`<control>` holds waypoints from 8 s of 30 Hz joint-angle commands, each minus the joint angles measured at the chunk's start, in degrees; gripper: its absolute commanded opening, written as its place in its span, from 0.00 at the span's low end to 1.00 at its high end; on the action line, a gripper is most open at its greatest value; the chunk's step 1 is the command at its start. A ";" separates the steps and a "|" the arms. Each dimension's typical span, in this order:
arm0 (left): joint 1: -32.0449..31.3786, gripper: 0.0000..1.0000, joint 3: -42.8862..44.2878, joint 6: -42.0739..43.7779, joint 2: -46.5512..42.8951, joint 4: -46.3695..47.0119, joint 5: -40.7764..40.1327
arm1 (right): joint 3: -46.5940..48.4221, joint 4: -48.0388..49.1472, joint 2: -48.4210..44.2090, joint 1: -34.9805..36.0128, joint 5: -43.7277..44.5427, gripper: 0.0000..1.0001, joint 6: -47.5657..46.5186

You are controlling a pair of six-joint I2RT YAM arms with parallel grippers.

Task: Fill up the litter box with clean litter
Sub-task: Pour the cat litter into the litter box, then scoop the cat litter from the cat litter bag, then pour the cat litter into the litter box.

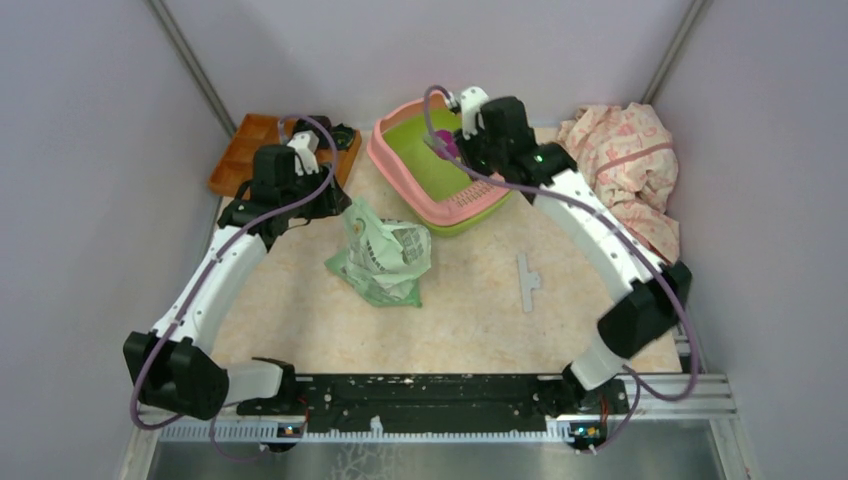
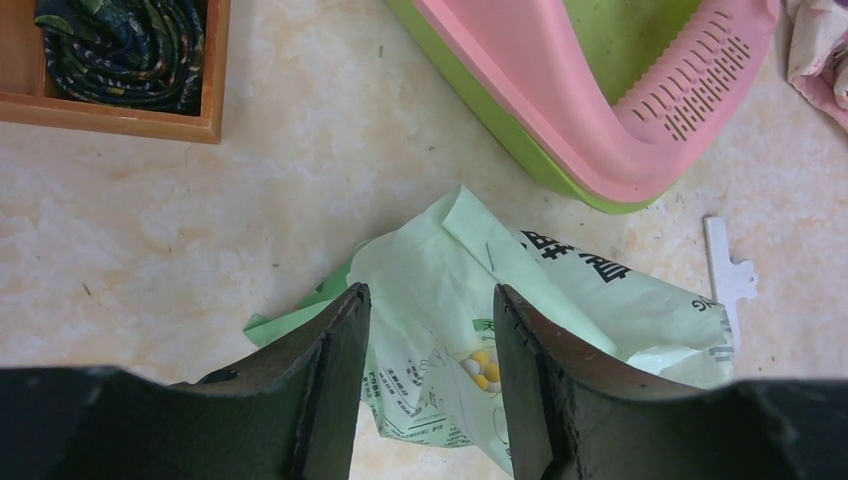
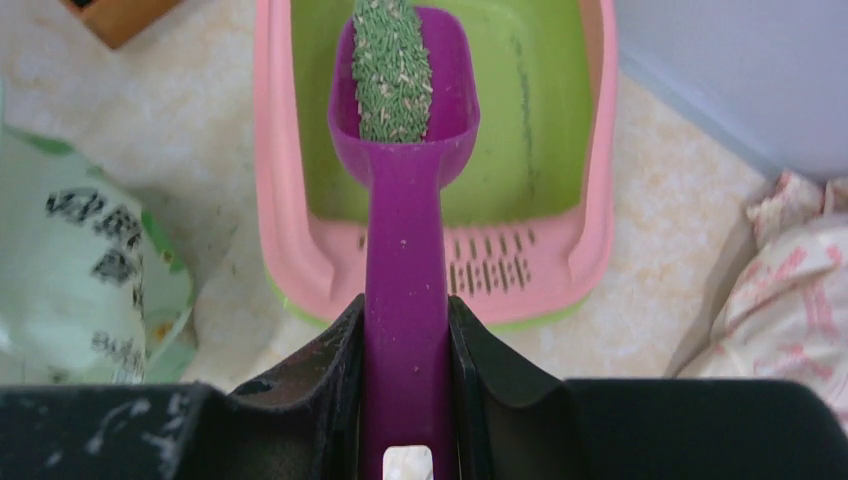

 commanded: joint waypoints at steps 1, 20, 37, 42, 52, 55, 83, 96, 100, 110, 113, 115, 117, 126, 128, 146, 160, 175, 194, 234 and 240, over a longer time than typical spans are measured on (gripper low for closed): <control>0.02 0.55 -0.23 0.26 -2.08 0.32 2.21 | 20.98 -14.32 15.63 -0.11 2.58 0.00 -5.43; 0.02 0.55 -0.72 0.26 -3.15 -0.49 2.18 | 30.75 -17.43 23.51 2.41 16.97 0.00 -9.50; 0.02 0.56 1.36 0.62 -3.83 -2.67 0.37 | -4.28 -5.35 -17.14 4.37 3.02 0.00 0.41; 0.02 0.61 1.69 0.51 -4.53 -2.88 0.24 | -5.78 -14.68 -24.35 5.16 -7.83 0.00 4.81; 0.02 0.76 2.71 0.61 -4.82 -3.21 -1.17 | -6.61 -27.29 -25.27 10.51 -12.11 0.00 7.30; 0.02 0.82 2.44 0.35 -4.74 -3.13 -1.46 | -4.96 -28.83 -21.73 13.41 -9.50 0.00 6.87; 0.02 0.87 -2.25 0.16 -6.37 -0.70 0.11 | 23.60 -42.20 17.93 22.85 -0.69 0.00 3.42; 0.03 0.87 -3.57 1.09 -7.56 -0.89 -0.64 | 34.33 -43.80 32.92 25.25 -4.02 0.00 1.95; 0.02 0.87 -3.84 0.98 -7.80 -0.91 -0.68 | 33.56 -42.77 35.40 25.20 -5.43 0.00 1.13; 0.02 0.87 -3.92 1.11 -8.02 -1.69 -2.10 | 10.39 -16.87 28.37 25.03 -8.10 0.00 3.82; 0.02 0.87 -3.88 1.14 -8.02 -1.99 -2.48 | 2.98 -6.33 25.93 25.18 -9.00 0.00 5.02; 0.02 0.87 -3.48 1.14 -7.86 -2.32 -2.80 | -0.10 -1.63 25.11 25.17 -8.61 0.00 6.11; 0.02 0.87 -3.07 1.09 -7.69 -2.78 -3.12 | -1.54 1.08 23.79 25.41 -7.38 0.00 6.37; 0.02 0.86 -1.94 0.98 -6.76 -3.50 -4.47 | -7.81 7.87 9.58 26.14 -2.40 0.00 4.64; 0.02 0.86 -1.92 1.04 -6.45 -3.42 -4.64 | -10.66 10.33 5.92 26.42 -0.30 0.00 4.45; 0.02 0.85 -0.94 0.47 -4.70 -3.53 -4.85 | -34.37 21.10 -19.68 29.07 7.50 0.00 2.20; 0.02 0.85 -0.28 0.43 -3.55 -3.22 -4.70 | -35.27 11.28 -30.88 29.07 13.10 0.00 0.96; 0.02 0.85 -0.89 0.43 -3.36 -2.51 -4.11 | -32.91 5.09 -38.06 29.08 16.20 0.00 1.32; 0.02 0.85 -2.12 0.43 -3.72 -1.53 -3.25 | -30.72 10.64 -34.67 12.02 3.56 0.00 -0.75; 0.02 0.85 -1.95 1.04 -4.06 -1.44 -0.78 | 7.28 -1.15 13.59 8.33 30.93 0.00 -25.31; 0.02 0.85 -1.28 1.22 -4.53 -2.49 -1.47 | 4.92 -0.22 9.31 8.07 27.76 0.00 -21.27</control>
